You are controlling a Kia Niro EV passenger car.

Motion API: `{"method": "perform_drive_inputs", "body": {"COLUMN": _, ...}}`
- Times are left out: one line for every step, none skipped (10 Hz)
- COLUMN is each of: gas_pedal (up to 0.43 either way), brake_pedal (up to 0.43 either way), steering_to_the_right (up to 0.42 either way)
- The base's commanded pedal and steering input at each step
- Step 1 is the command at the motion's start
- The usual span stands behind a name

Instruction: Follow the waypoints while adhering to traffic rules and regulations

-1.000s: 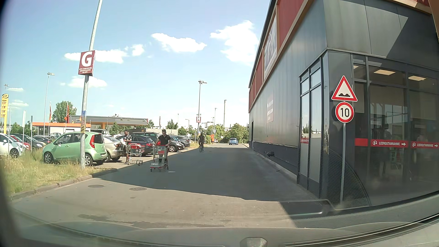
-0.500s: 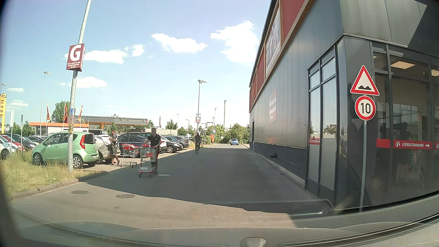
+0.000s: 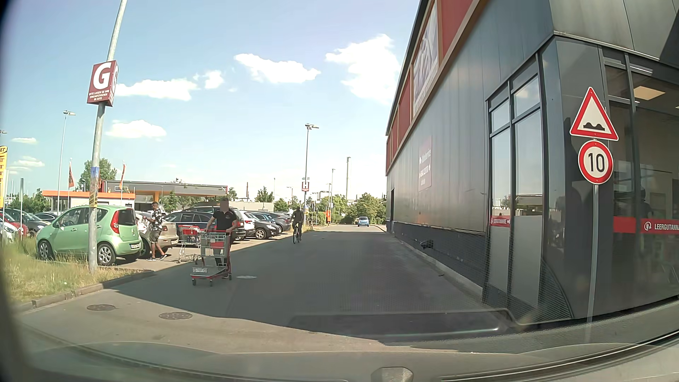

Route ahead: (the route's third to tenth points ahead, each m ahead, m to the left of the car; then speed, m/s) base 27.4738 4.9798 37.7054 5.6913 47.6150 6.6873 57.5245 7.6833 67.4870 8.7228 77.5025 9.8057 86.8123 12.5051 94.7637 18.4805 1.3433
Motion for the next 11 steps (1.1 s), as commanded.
{"method": "perform_drive_inputs", "body": {"gas_pedal": 0.0, "brake_pedal": 0.03, "steering_to_the_right": 0.0}}
{"method": "perform_drive_inputs", "body": {"gas_pedal": 0.0, "brake_pedal": 0.03, "steering_to_the_right": 0.0}}
{"method": "perform_drive_inputs", "body": {"gas_pedal": 0.0, "brake_pedal": 0.03, "steering_to_the_right": 0.0}}
{"method": "perform_drive_inputs", "body": {"gas_pedal": 0.0, "brake_pedal": 0.03, "steering_to_the_right": 0.0}}
{"method": "perform_drive_inputs", "body": {"gas_pedal": 0.0, "brake_pedal": 0.03, "steering_to_the_right": 0.0}}
{"method": "perform_drive_inputs", "body": {"gas_pedal": 0.0, "brake_pedal": 0.03, "steering_to_the_right": 0.0}}
{"method": "perform_drive_inputs", "body": {"gas_pedal": 0.0, "brake_pedal": 0.03, "steering_to_the_right": 0.0}}
{"method": "perform_drive_inputs", "body": {"gas_pedal": 0.0, "brake_pedal": 0.03, "steering_to_the_right": 0.0}}
{"method": "perform_drive_inputs", "body": {"gas_pedal": 0.0, "brake_pedal": 0.03, "steering_to_the_right": 0.0}}
{"method": "perform_drive_inputs", "body": {"gas_pedal": 0.0, "brake_pedal": 0.03, "steering_to_the_right": 0.0}}
{"method": "perform_drive_inputs", "body": {"gas_pedal": 0.0, "brake_pedal": 0.03, "steering_to_the_right": 0.0}}
